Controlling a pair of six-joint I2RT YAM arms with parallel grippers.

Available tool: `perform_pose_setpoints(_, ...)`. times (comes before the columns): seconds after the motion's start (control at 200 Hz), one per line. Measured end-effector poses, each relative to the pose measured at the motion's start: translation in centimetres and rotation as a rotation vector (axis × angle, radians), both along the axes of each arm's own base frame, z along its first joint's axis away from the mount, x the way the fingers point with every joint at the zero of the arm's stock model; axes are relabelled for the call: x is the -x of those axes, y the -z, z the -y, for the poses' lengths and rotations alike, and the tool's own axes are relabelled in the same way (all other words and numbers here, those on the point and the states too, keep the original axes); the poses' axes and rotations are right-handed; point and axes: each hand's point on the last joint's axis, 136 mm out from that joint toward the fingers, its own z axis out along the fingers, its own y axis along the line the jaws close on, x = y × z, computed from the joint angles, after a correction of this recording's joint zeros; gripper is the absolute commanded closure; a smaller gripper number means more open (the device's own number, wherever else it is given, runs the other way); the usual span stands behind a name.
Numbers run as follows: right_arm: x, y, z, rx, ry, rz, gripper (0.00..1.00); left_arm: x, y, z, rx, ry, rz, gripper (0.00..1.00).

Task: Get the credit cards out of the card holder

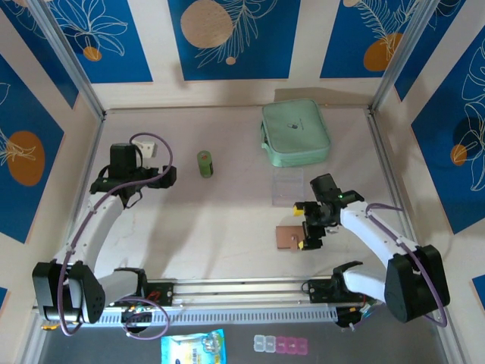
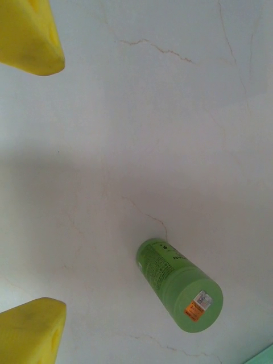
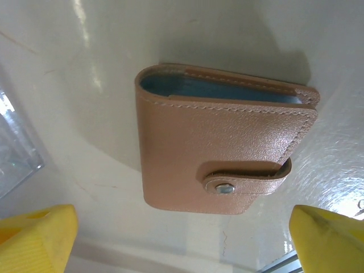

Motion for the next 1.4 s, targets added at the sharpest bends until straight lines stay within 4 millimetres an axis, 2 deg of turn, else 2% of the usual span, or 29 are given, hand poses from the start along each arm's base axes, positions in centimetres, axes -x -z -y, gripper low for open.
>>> perform_pose_setpoints(0.395,1.1,3.4,0.3,0.026,0.012,-0.091,0.04,0.1,0.0,0.4,0.016,0.016,-0.001,0.0)
perform_pose_setpoints(0.51,1.5,4.1,0.5,0.029,0.01,-0.101,0.1,0.1,0.0,0.4,0.017,0.017,-0.002,0.0)
perform_pose_setpoints(0.76,1.6,4.1,0.4,0.027,0.006,-0.105,0.22,0.1,0.0,0.4,0.018,0.018,-0.002,0.0)
perform_pose_setpoints(1.095,1.4,3.1,0.9,0.07,-0.025,-0.061,0.27,0.1,0.0,0.4,0.018,0.018,-0.002,0.0)
perform_pose_setpoints(1.24,0.7,1.7,0.3,0.096,-0.088,-0.021,0.27,0.1,0.0,0.4,0.019,0.019,-0.002,0.0)
perform_pose_setpoints(1.396,-0.8,-0.5,-1.3,0.126,-0.195,0.053,0.3,0.1,0.0,0.5,0.02,0.019,-0.002,0.0)
